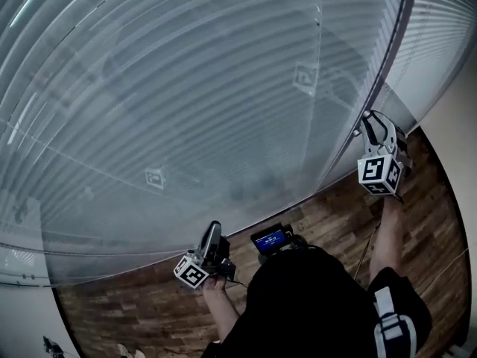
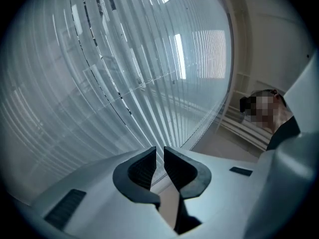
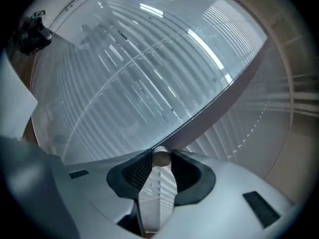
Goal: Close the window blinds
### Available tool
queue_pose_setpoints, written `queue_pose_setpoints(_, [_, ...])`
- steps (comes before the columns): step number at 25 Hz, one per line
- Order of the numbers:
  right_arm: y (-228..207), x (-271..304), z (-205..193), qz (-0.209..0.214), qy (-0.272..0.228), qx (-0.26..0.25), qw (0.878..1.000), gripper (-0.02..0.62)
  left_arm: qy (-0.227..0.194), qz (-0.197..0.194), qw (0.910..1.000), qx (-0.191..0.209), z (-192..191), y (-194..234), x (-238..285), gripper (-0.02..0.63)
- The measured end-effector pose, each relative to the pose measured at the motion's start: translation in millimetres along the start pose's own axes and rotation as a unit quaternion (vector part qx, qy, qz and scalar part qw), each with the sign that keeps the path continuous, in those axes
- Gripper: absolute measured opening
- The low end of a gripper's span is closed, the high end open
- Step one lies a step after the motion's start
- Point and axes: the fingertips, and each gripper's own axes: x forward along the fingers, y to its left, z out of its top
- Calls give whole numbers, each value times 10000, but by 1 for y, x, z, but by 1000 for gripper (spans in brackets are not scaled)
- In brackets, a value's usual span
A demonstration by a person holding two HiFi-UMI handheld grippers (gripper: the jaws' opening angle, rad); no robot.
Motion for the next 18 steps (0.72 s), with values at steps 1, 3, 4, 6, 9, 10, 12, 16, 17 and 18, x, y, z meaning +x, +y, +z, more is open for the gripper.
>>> queue_pose_setpoints(1, [0,0,-1,-11,11,-55,10000,126,4,0,10000,0,0,0,1,55])
queue_pose_setpoints(3, [-1,0,1,-17,-10,24,10000,126,9,-5,10000,2,0,0,3,55])
queue_pose_setpoints(4, [-2,-1,2,-18,-27,106,9999,126,14,-11,10000,2,-1,-1,4,55])
queue_pose_setpoints(6, [-5,-2,3,-25,-39,223,9997,126,24,-31,10000,-15,-2,-2,7,55])
queue_pose_setpoints(9, [-5,4,3,-10,-82,265,9996,127,6,2,10000,-21,-3,-2,13,56])
queue_pose_setpoints(10, [-4,6,3,-3,-98,267,9996,127,5,12,10000,-17,-2,-1,13,55])
queue_pose_setpoints(12, [-2,4,3,-9,-86,226,9997,127,40,10,10000,-20,-3,-1,13,55])
queue_pose_setpoints(16, [-4,5,8,-133,-126,-46,9998,127,9,-11,10000,38,-7,-5,17,55])
queue_pose_setpoints(17, [-5,0,4,-168,-77,-73,9998,127,39,-22,10000,21,-9,-7,17,55])
queue_pose_setpoints(18, [-5,-7,-1,-197,2,-125,9997,127,79,-27,10000,-18,-12,-11,17,55])
